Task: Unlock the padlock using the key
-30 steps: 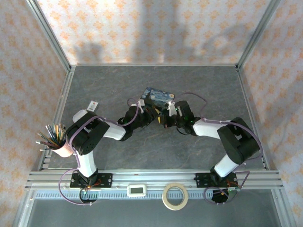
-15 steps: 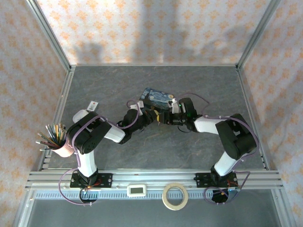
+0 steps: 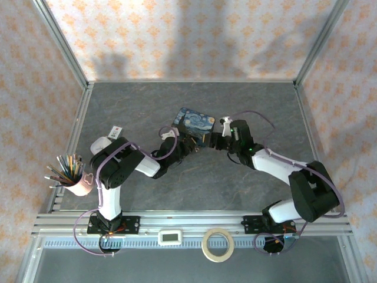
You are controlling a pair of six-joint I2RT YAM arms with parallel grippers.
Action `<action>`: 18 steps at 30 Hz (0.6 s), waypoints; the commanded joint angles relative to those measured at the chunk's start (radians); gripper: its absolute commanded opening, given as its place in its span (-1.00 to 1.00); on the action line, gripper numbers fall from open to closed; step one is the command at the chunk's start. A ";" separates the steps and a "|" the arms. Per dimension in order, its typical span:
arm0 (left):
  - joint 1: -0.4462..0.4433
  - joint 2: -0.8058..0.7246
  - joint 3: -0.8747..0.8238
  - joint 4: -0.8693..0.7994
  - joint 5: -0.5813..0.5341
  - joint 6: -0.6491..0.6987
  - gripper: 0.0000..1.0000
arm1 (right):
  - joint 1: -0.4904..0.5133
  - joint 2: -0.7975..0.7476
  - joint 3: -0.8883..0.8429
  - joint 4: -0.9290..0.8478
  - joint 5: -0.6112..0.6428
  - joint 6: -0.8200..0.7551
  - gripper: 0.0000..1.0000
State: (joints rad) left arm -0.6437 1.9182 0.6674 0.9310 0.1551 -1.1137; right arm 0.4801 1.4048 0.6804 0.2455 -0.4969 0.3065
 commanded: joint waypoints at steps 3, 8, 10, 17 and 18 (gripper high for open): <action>0.002 -0.063 -0.050 0.020 -0.056 -0.034 -0.03 | 0.099 -0.023 0.048 -0.087 0.218 0.000 0.12; 0.028 -0.185 -0.138 -0.037 -0.086 -0.031 0.13 | 0.186 -0.017 0.085 -0.145 0.296 0.030 0.22; 0.055 -0.244 -0.182 -0.050 -0.098 -0.036 0.15 | 0.220 0.005 0.104 -0.169 0.321 0.047 0.18; 0.200 -0.417 -0.258 -0.146 -0.102 0.037 0.15 | 0.340 0.194 0.281 -0.332 0.416 -0.034 0.09; 0.224 -0.432 -0.262 -0.154 -0.091 0.048 0.15 | 0.351 0.229 0.319 -0.360 0.433 -0.043 0.09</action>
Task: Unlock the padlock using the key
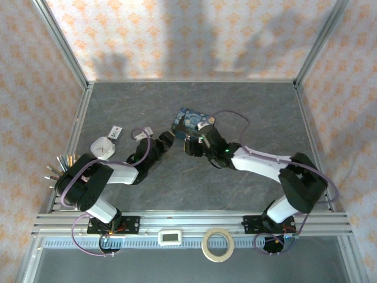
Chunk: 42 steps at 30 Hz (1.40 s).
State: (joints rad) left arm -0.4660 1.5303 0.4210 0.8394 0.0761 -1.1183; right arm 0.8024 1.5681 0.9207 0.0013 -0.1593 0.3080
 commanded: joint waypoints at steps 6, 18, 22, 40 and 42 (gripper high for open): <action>0.102 -0.099 -0.030 -0.048 -0.001 0.066 0.15 | 0.065 0.253 0.275 -0.292 0.241 -0.108 0.09; 0.108 -0.046 -0.048 0.040 0.039 0.026 0.15 | 0.078 0.441 0.431 -0.391 0.448 -0.211 0.05; 0.111 -0.031 -0.048 0.057 0.048 0.016 0.15 | 0.078 0.478 0.439 -0.370 0.475 -0.237 0.00; 0.113 -0.031 -0.068 0.128 0.102 0.015 0.12 | 0.007 0.413 0.312 -0.167 0.266 -0.342 -0.78; 0.112 -0.029 -0.074 0.150 0.123 0.021 0.11 | -0.032 0.379 0.292 -0.142 0.141 -0.371 -0.81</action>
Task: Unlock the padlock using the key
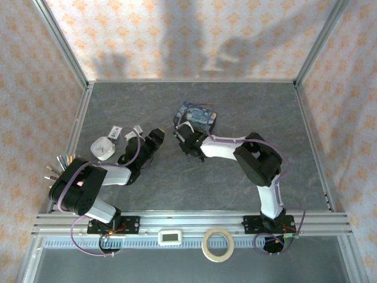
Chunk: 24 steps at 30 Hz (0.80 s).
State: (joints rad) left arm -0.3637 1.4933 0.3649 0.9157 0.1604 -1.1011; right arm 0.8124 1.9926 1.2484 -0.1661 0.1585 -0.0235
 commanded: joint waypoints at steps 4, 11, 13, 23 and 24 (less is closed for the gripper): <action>0.008 0.026 -0.026 0.117 0.079 0.008 0.09 | -0.131 -0.081 -0.038 0.027 -0.466 -0.104 -0.92; -0.030 0.136 -0.014 0.271 0.132 -0.042 0.05 | -0.267 -0.085 -0.060 0.068 -0.864 -0.128 -1.00; -0.059 0.191 0.011 0.316 0.139 -0.063 0.04 | -0.294 -0.080 -0.062 0.078 -0.953 -0.119 -1.00; -0.138 0.361 0.149 0.363 0.129 -0.099 -0.01 | -0.332 -0.056 -0.080 0.098 -1.086 -0.069 -1.00; -0.142 0.370 0.165 0.347 0.125 -0.100 -0.05 | -0.332 -0.057 -0.088 0.104 -1.088 -0.069 -1.00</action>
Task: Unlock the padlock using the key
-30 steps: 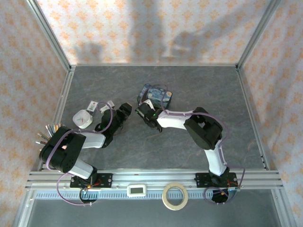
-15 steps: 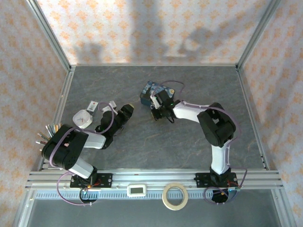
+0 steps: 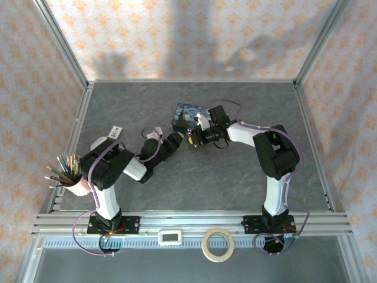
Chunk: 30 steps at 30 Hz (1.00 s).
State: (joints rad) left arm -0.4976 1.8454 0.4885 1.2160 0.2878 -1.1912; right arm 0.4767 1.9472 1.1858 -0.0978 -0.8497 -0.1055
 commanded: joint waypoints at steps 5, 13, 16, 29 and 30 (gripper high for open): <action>-0.028 0.055 0.110 -0.043 -0.051 -0.007 -0.18 | 0.003 -0.013 -0.026 0.031 -0.077 0.004 -1.00; -0.033 0.087 0.150 -0.160 -0.092 0.024 -0.28 | 0.003 -0.011 -0.036 0.042 -0.096 0.001 -1.00; -0.037 0.071 0.147 -0.224 -0.116 0.046 -0.29 | 0.003 -0.012 -0.039 0.052 -0.106 0.006 -1.00; -0.045 0.107 0.214 -0.282 -0.127 0.064 -0.38 | 0.003 -0.021 -0.056 0.070 -0.150 0.013 -1.00; -0.046 0.112 0.216 -0.276 -0.128 0.061 -0.44 | 0.003 -0.020 -0.056 0.072 -0.152 0.014 -1.00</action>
State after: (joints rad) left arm -0.5373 1.9221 0.6769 0.9531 0.1856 -1.1496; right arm 0.4702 1.9472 1.1412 -0.0536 -0.9291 -0.0902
